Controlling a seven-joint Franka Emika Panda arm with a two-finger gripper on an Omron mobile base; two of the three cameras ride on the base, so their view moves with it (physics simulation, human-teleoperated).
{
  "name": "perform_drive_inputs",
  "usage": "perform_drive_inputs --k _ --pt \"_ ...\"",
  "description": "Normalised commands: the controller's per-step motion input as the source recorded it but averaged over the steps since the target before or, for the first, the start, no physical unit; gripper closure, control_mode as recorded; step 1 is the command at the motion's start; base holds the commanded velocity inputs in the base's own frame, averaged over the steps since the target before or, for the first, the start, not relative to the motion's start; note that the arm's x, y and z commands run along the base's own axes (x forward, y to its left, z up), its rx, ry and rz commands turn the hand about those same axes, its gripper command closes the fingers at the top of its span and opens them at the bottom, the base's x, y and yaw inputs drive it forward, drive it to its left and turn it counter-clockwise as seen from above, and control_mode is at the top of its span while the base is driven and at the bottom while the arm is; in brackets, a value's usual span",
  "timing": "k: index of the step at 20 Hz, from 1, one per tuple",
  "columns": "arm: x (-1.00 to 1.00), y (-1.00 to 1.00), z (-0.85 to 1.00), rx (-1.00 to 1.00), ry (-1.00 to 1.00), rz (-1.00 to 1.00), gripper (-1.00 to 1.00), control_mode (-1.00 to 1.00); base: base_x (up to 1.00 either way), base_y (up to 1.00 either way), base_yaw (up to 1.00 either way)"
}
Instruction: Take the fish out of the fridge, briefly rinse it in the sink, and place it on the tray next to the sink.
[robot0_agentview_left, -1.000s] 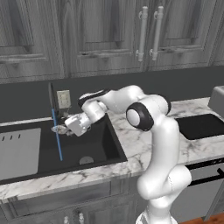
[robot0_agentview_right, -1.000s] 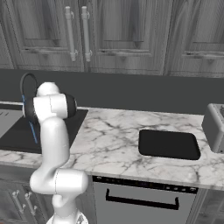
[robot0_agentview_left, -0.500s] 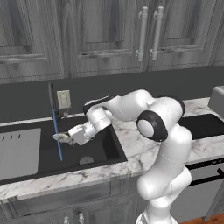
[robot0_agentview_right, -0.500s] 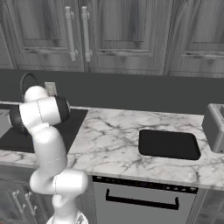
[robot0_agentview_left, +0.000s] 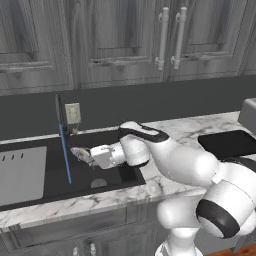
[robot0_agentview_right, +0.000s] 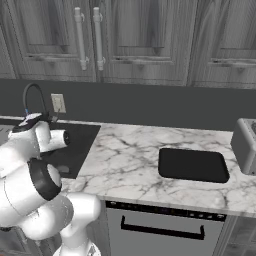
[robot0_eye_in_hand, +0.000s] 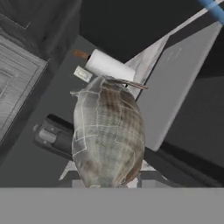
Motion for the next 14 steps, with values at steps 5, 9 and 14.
perform_drive_inputs --k 5,9,14 --pt "-0.8 -0.2 1.0 -0.16 0.0 -0.35 1.0 -1.0 0.0 0.0 0.0" --pt "-0.73 -0.23 1.0 -0.17 0.04 -0.37 1.0 -1.0 0.0 0.0 0.0" --pt "-0.52 -0.33 1.0 -0.22 0.22 -0.4 1.0 -1.0 0.0 0.0 0.0"
